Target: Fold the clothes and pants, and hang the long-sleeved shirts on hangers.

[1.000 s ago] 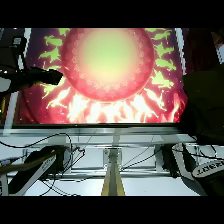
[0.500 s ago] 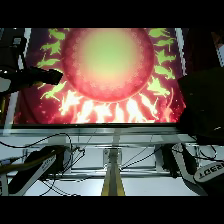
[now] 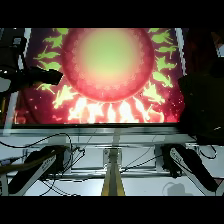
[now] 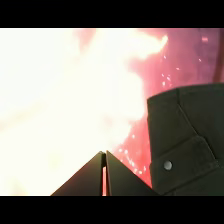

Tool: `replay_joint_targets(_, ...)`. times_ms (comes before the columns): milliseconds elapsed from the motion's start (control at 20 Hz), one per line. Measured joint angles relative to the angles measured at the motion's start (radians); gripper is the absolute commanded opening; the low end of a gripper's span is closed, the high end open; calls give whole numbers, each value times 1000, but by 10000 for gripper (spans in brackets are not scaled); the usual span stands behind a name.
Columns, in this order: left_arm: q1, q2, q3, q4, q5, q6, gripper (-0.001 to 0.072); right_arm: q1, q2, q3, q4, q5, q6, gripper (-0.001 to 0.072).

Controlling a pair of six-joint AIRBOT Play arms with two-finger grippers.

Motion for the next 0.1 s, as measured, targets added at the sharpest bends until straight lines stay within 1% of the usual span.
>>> replay_joint_targets(100,0,0,0,0,0,0,686,44,-5,0,-1,-14,-7,47)
